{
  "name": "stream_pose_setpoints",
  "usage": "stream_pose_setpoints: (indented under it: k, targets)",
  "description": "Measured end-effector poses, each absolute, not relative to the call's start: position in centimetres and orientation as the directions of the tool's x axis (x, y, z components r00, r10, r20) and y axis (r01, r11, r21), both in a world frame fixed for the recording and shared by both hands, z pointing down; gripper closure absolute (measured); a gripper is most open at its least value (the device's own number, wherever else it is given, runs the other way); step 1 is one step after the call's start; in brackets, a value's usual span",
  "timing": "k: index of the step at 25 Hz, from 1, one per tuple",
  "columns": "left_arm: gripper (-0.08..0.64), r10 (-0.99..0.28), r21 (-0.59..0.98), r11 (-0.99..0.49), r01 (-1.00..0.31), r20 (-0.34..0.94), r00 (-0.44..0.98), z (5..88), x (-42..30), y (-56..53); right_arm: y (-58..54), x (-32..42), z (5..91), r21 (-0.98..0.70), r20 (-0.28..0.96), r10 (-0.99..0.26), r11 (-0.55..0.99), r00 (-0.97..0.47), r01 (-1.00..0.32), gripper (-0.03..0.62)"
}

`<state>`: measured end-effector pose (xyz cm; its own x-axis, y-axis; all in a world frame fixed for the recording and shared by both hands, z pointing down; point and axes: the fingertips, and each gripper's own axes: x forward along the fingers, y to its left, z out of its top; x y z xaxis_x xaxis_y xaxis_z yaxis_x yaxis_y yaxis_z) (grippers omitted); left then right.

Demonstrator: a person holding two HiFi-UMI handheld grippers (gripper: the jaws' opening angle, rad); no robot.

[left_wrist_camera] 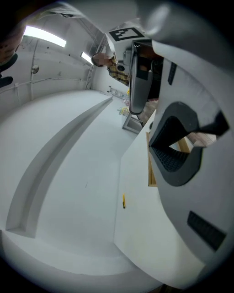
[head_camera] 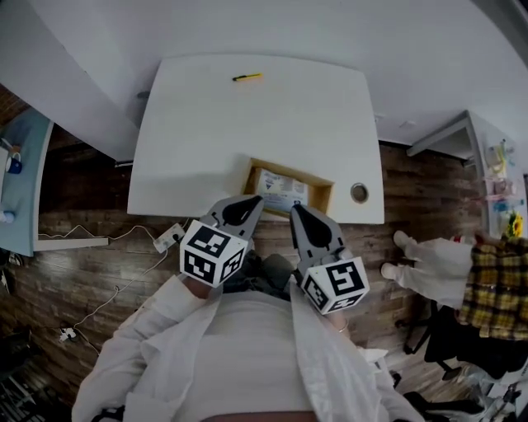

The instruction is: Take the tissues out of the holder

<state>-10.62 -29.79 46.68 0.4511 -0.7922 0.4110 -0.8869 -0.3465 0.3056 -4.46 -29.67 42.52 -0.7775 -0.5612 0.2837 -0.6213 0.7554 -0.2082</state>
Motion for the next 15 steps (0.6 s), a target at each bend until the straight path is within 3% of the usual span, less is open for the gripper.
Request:
stream_pose_setpoints:
  k: [15]
  targets:
    - [0.543, -0.745, 0.271, -0.365, -0.891, 0.488, 0.454, 48.5, -10.0, -30.8, -30.8, -2.6, 45.0, -0.268, 0.34, -0.53, 0.737, -0.776, -0.621, 0.581]
